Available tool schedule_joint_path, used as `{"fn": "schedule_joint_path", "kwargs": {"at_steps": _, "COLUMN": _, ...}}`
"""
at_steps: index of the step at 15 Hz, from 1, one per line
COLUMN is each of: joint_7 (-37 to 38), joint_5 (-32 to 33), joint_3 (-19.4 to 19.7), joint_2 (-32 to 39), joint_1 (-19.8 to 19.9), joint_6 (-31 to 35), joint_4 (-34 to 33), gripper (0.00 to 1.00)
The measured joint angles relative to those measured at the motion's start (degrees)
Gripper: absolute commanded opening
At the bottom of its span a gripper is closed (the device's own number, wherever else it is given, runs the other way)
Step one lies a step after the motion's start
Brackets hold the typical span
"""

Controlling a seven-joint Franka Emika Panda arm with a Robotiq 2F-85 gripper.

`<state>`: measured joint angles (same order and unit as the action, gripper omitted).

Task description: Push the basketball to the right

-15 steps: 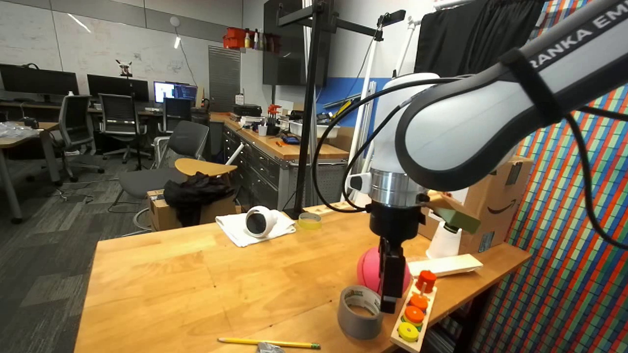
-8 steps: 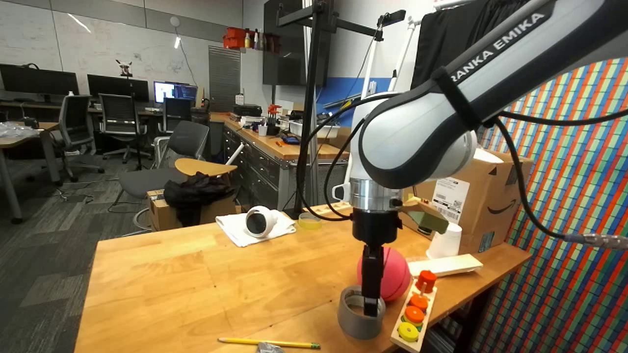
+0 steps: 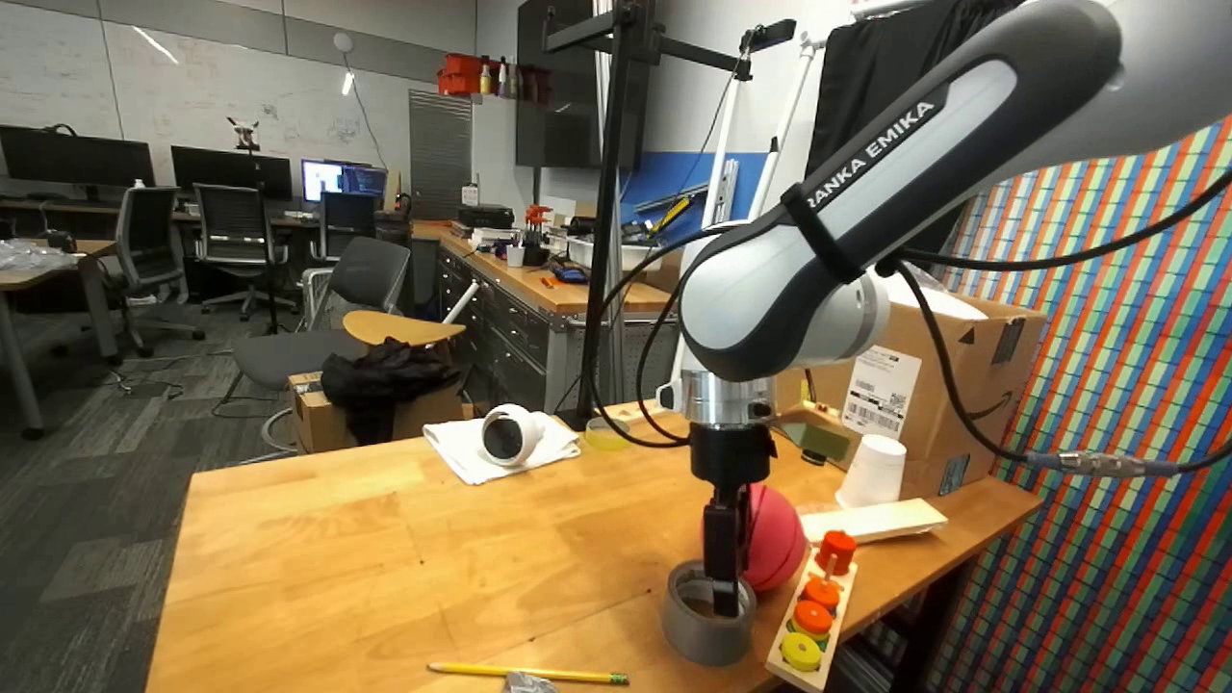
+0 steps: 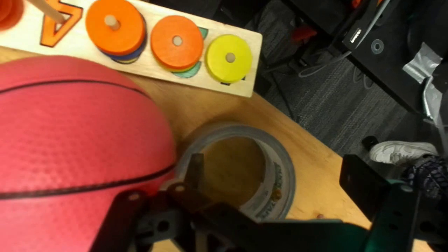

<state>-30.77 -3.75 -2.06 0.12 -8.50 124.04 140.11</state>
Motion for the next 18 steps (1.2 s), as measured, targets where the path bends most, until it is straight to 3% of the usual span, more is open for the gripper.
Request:
{"fn": "schedule_joint_path", "kwargs": {"at_steps": 4, "joint_7": 2.3, "joint_5": 7.1, "joint_3": 1.3, "joint_2": 1.6, "joint_1": 4.8, "joint_6": -0.1, "joint_4": -6.1, "gripper": 1.00}}
{"fn": "schedule_joint_path", "kwargs": {"at_steps": 9, "joint_7": 2.7, "joint_5": 17.5, "joint_3": 1.8, "joint_2": -7.8, "joint_1": 7.3, "joint_6": -0.2, "joint_4": -11.2, "gripper": 1.00}}
{"fn": "schedule_joint_path", "kwargs": {"at_steps": 12, "joint_7": 4.3, "joint_5": 21.7, "joint_3": 1.2, "joint_2": -13.3, "joint_1": 7.1, "joint_6": 0.2, "joint_4": -10.5, "gripper": 1.00}}
{"fn": "schedule_joint_path", "kwargs": {"at_steps": 18, "joint_7": 7.5, "joint_5": 20.8, "joint_3": -0.2, "joint_2": -16.3, "joint_1": 4.7, "joint_6": -0.1, "joint_4": -3.3, "gripper": 1.00}}
